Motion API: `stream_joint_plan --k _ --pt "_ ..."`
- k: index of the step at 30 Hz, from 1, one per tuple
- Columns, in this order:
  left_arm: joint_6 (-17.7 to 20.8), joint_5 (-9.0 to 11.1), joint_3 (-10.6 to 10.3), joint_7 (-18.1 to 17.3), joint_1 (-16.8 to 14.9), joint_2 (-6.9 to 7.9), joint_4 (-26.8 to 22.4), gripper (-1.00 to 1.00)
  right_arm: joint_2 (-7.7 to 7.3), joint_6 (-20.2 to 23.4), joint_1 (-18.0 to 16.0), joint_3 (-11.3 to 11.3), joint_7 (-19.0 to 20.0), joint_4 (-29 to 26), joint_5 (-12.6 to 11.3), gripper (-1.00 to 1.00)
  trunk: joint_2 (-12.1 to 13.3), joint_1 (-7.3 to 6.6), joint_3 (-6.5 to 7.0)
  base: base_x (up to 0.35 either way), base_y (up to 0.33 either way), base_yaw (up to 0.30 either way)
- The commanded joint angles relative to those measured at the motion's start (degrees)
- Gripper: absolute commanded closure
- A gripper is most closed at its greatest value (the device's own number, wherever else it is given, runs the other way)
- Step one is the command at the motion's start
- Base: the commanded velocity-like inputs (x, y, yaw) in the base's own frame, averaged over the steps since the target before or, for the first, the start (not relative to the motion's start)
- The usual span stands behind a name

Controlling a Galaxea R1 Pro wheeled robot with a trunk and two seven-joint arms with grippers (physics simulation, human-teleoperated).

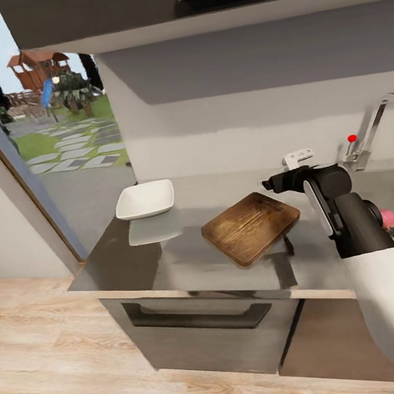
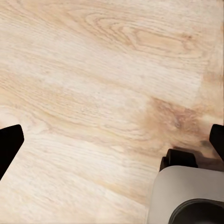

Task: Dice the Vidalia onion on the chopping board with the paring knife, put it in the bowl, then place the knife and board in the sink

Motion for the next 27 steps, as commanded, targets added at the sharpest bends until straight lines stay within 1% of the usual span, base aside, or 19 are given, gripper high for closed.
stream_joint_plan --k 1,4,7,22,27 --pt "-0.2 0.1 0.1 0.0 0.0 0.0 0.0 -1.0 -0.05 0.2 0.0 0.1 0.5 0.0 0.6 -1.0 0.0 0.0 -0.05 0.043 -0.313 0.0" --pt "-0.2 0.1 0.1 0.0 0.0 0.01 0.0 -1.0 -0.05 0.3 0.0 0.1 0.5 0.0 0.6 -1.0 0.0 0.0 -0.05 0.073 -0.31 0.0" --pt "-0.2 0.1 0.1 0.0 0.0 0.01 0.0 -1.0 -0.04 0.3 0.0 0.2 0.5 0.0 0.5 -1.0 0.0 0.0 -0.09 0.052 -0.165 0.041" --pt "-0.3 0.1 0.1 0.0 0.0 0.01 0.0 -1.0 0.01 0.3 0.0 0.2 0.5 0.0 0.5 -1.0 0.0 0.0 -1.05 0.006 -0.019 0.174" --pt "-0.2 0.1 0.1 0.0 0.0 0.01 0.0 -1.0 -0.04 0.3 0.0 0.1 0.5 0.0 0.5 -1.0 0.0 0.0 -1.16 0.113 -0.205 0.06"
